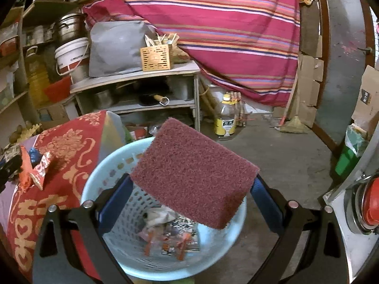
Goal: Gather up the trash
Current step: 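Grasp the brown crumpled paper with the left gripper while the right gripper carries the pad to the basket, then open both grippers over the basket to drop the paper and pad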
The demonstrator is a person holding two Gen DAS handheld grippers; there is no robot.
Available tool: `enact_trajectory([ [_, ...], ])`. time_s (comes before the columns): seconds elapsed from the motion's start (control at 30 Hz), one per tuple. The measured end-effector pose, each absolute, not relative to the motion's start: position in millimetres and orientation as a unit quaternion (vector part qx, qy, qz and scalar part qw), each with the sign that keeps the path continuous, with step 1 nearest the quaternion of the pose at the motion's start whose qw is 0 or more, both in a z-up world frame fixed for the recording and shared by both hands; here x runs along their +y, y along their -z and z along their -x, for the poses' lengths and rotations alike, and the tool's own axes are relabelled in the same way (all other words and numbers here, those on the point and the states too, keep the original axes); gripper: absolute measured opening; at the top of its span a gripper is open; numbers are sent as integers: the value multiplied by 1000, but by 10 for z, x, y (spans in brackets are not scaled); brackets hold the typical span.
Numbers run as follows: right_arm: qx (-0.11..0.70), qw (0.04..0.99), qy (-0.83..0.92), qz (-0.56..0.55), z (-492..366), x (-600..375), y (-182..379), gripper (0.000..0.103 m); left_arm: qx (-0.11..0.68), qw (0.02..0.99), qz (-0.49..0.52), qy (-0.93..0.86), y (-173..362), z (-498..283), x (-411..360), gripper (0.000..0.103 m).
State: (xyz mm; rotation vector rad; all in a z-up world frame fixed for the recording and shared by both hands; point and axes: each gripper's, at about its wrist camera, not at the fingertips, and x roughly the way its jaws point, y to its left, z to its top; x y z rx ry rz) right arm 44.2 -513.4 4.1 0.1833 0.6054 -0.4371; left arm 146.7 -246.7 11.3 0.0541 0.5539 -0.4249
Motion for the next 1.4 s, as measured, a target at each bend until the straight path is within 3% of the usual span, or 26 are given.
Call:
enact_trajectory([
  [0.47,307,919,226,-103,-338,-5413,89,96,294,910,-36,289,179,-1528,-3491,51],
  [0.57,308,918,226,-105,-340,-5435,95,96,300,905,-42,298,227,-1522,-3606,55],
  [0.7,310,918,223,-104,-374,-5421,97,96,298,906,-44,297,234,-1520,-3647,68],
  [1.0,312,922,205,-108,-520,-5281,95,96,269,930,-37,248,10,-1466,-3181,91],
  [1.4,354,910,182,-115,-973,-4943,269,97,261,953,-17,151,-149,-1535,-2157,96],
])
